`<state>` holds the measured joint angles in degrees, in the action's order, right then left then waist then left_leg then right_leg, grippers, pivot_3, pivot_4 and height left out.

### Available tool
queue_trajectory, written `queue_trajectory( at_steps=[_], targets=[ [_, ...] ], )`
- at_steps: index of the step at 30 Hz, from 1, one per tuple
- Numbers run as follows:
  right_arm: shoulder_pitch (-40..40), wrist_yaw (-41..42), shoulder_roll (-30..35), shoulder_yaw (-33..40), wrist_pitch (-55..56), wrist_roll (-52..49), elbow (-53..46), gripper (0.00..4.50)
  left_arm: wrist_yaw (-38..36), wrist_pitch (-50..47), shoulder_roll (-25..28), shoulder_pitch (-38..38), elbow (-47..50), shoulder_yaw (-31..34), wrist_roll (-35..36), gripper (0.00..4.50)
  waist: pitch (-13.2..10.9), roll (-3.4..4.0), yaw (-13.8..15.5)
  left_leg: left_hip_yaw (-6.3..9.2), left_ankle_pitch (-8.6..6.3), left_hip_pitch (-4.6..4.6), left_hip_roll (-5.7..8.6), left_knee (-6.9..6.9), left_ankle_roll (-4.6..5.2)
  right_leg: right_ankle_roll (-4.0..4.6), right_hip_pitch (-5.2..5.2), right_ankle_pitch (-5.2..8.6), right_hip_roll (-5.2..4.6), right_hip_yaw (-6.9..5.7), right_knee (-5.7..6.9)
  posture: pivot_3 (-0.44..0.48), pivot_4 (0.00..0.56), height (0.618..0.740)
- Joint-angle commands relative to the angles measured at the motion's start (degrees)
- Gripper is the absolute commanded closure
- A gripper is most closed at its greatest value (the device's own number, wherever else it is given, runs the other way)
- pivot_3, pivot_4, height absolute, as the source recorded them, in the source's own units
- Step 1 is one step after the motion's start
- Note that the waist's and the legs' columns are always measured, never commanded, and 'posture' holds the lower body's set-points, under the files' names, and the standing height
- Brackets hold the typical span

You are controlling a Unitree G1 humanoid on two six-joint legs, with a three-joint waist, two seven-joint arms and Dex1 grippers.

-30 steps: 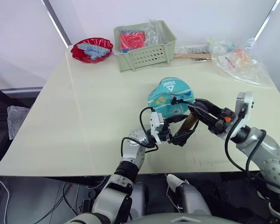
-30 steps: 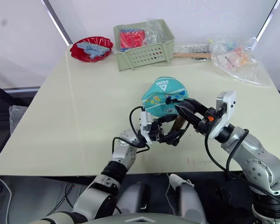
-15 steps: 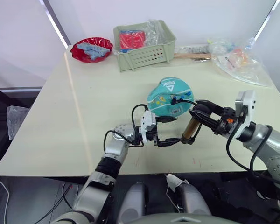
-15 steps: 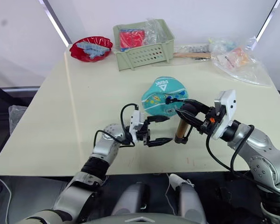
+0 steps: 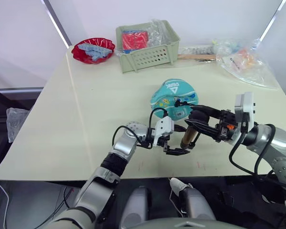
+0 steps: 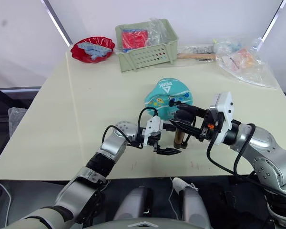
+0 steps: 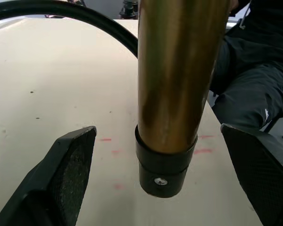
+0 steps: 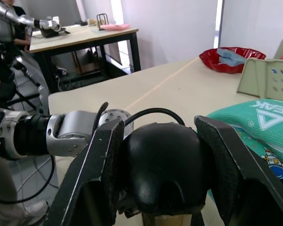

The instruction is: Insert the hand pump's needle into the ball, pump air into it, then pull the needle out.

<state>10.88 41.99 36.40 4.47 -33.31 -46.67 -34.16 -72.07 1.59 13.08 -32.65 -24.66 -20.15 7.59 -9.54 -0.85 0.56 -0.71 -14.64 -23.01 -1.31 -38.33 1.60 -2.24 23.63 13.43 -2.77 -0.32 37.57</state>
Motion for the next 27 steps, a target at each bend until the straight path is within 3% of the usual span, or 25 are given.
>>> queue_trajectory(
  at_steps=[1, 9, 13, 15, 18, 21, 27],
  targets=[
    [1.0, 0.8, 0.1, 0.9, 1.7, -0.3, -2.4, 2.61, 0.3, 0.0, -0.3, -1.2, -0.7, -0.3, -0.7, 0.01, 0.0, 0.0, 0.0, 0.0, 0.0, 0.0, 0.0, 0.0, 0.0, 0.0, 0.0, 0.0, 0.0, -0.01, 0.01, 0.0, 0.15, 0.738],
    [0.7, 1.4, -0.2, 0.8, 2.1, 0.0, -2.6, 2.61, -0.4, -0.9, -0.8, -1.3, -3.5, -0.2, -0.8, 0.01, 0.0, -0.04, 0.1, -0.01, 0.0, -0.02, 0.01, 0.0, 0.0, 0.02, 0.0, -0.02, -0.01, -0.02, -0.01, 0.0, 0.15, 0.738],
    [0.5, 1.7, -0.3, 0.9, 2.2, 0.2, -2.8, 2.61, -0.5, -0.5, -0.6, -1.1, -3.3, -0.5, -1.4, 1.24, 0.0, -0.05, 0.1, 0.0, 0.0, -0.02, 0.0, 0.0, 0.0, 0.02, 0.0, -0.02, -0.01, -0.02, -0.01, 0.0, 0.15, 0.738],
    [0.3, 1.8, -0.4, 1.0, 2.2, 0.3, -2.8, 2.61, -0.2, -0.6, -0.7, -1.0, -3.4, -0.3, -1.3, 1.24, 0.0, -0.05, 0.1, 0.01, 0.0, -0.02, 0.01, 0.0, 0.0, 0.02, 0.0, -0.01, -0.01, -0.02, 0.0, 0.0, 0.15, 0.738],
    [0.1, 1.9, -0.5, 0.9, 2.3, 0.5, -2.9, 2.61, -0.3, -0.7, -0.5, -1.1, -3.5, -0.5, -1.6, 1.99, 0.0, -0.05, 0.1, 0.01, 0.0, -0.01, 0.01, 0.0, 0.0, 0.02, 0.0, -0.02, -0.01, -0.02, 0.01, 0.0, 0.15, 0.738],
    [0.1, 2.1, -0.6, 0.8, 2.5, 0.6, -2.9, 2.61, -0.5, -0.8, -0.5, -0.9, -3.4, -0.7, -1.7, 3.42, 0.0, -0.05, 0.1, 0.0, 0.0, -0.02, 0.01, -0.01, 0.0, 0.02, 0.0, -0.02, -0.01, -0.02, 0.0, 0.0, 0.15, 0.738],
    [-0.1, 2.6, -0.5, 0.6, 2.9, 1.2, -2.7, 2.61, -0.5, -1.0, -0.6, -0.6, -3.3, -1.0, -1.7, 3.45, 0.0, -0.06, 0.1, 0.01, 0.0, -0.01, 0.01, -0.01, 0.0, 0.02, 0.0, -0.02, -0.02, -0.02, 0.01, 0.0, 0.15, 0.738]
  ],
)
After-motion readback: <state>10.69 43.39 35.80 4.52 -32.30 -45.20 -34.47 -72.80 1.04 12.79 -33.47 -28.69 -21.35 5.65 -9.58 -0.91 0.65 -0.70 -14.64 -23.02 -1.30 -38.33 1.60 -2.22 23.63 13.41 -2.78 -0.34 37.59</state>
